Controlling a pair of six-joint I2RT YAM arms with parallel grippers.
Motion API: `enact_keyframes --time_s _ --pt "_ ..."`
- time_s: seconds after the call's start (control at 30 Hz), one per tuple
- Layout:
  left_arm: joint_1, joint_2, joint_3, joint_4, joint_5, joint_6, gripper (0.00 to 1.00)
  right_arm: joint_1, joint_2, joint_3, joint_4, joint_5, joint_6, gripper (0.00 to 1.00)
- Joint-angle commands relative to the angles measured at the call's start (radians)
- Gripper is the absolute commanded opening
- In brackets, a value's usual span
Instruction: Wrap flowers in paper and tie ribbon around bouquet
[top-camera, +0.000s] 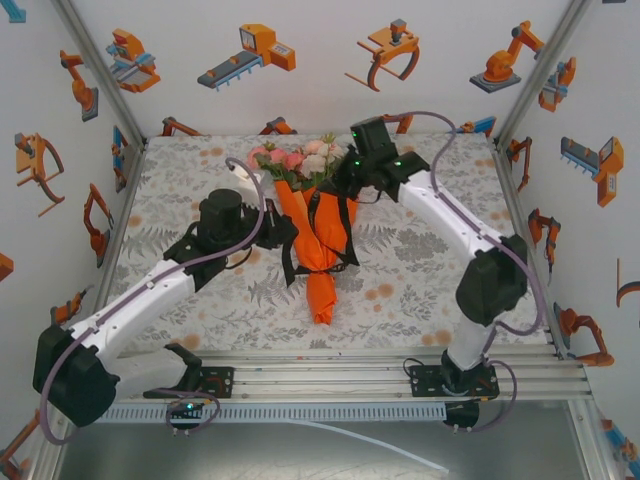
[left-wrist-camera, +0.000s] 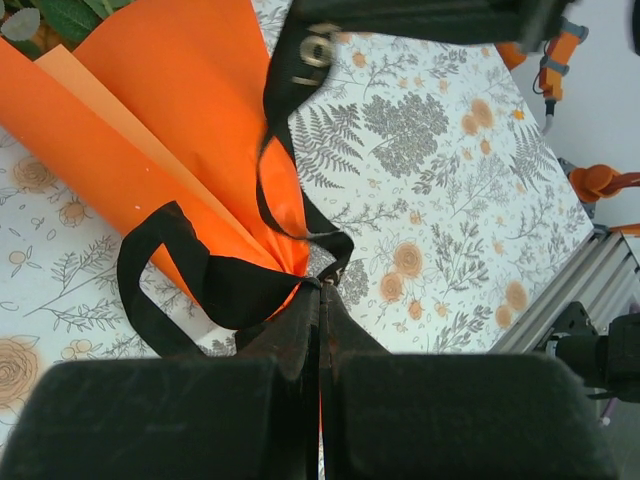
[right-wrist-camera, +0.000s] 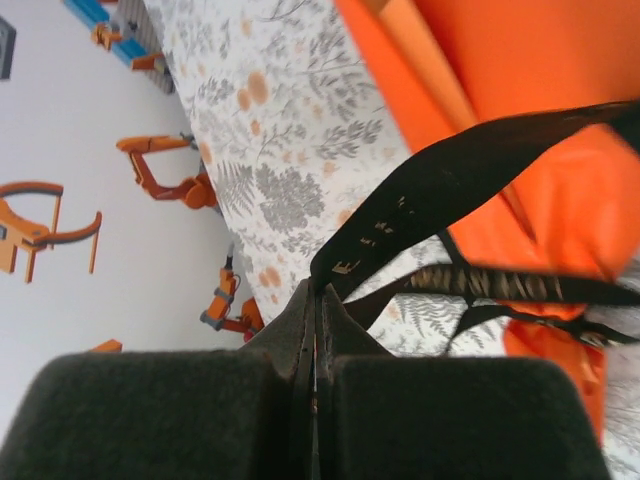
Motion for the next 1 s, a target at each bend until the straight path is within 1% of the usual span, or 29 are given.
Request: enact_keyframes --time_s 0.0,0.13,0.17,0.2,0.23,0.3,0.33,0.43,0.5,0.6,0.67,0.7,0.73,0.8,0.83,0.87,0.93,0.97 --pt "-0.014 -0.033 -0.01 -0.015 0.012 0.015 0.0 0.039 0.111 0.134 -0.069 0.018 -0.018 0.0" --pt "-0.04 -0.05 -0.02 -0.005 0.006 0.017 0.0 0.126 0.246 0.308 -0.112 -0.02 -0.077 0.01" --pt "-0.043 -0.053 -0.021 0.004 0.012 0.017 0.0 0.146 0.269 0.338 -0.117 -0.026 -0.089 0.07" --pt "-0.05 -0.053 -0.021 0.017 0.015 0.016 0.0 0.17 0.287 0.367 -0.119 -0.043 -0.108 0.15" --pt "-0.056 -0.049 -0.021 0.028 0.018 0.017 0.0 0.188 0.307 0.394 -0.118 -0.064 -0.126 0.21" --pt "-0.062 -0.043 -0.017 0.038 0.017 0.017 0.0 0.204 0.319 0.423 -0.119 -0.096 -0.152 0.35" --pt "-0.065 -0.036 -0.014 0.036 0.015 0.017 0.0 0.204 0.311 0.429 -0.123 -0.094 -0.176 0.41" --pt "-0.069 -0.023 -0.014 0.038 0.009 0.014 0.0 0.186 0.244 0.4 -0.132 -0.005 -0.264 0.5" --pt "-0.069 -0.017 -0.014 0.036 0.002 0.013 0.0 0.157 0.195 0.357 -0.12 0.007 -0.281 0.53" --pt "-0.069 -0.012 -0.009 0.038 -0.014 0.015 0.0 0.099 0.139 0.279 -0.083 -0.053 -0.291 0.53" --pt "-0.068 -0.005 -0.001 0.029 -0.046 0.008 0.0 0.058 0.09 0.203 -0.059 -0.079 -0.318 0.53" --pt "-0.069 -0.001 0.01 0.009 -0.081 0.0 0.0 0.034 0.055 0.139 -0.031 -0.099 -0.336 0.53" --pt "-0.069 0.006 0.022 -0.013 -0.12 -0.007 0.0 0.009 0.005 0.053 0.012 -0.118 -0.348 0.53" --pt "-0.068 0.026 0.047 -0.057 -0.221 -0.041 0.0 -0.016 -0.106 -0.134 0.112 -0.114 -0.393 0.53" --pt "-0.069 0.044 0.062 -0.075 -0.261 -0.063 0.01 -0.015 -0.174 -0.252 0.189 -0.095 -0.431 0.52" --pt "-0.067 0.062 0.074 -0.078 -0.271 -0.068 0.01 -0.005 -0.244 -0.362 0.276 -0.086 -0.465 0.52" --pt "-0.066 0.113 0.114 -0.091 -0.244 -0.057 0.01 0.02 -0.378 -0.621 0.565 -0.119 -0.527 0.52" --pt "-0.067 0.131 0.131 -0.1 -0.238 -0.058 0.01 0.029 -0.418 -0.715 0.69 -0.152 -0.564 0.53"
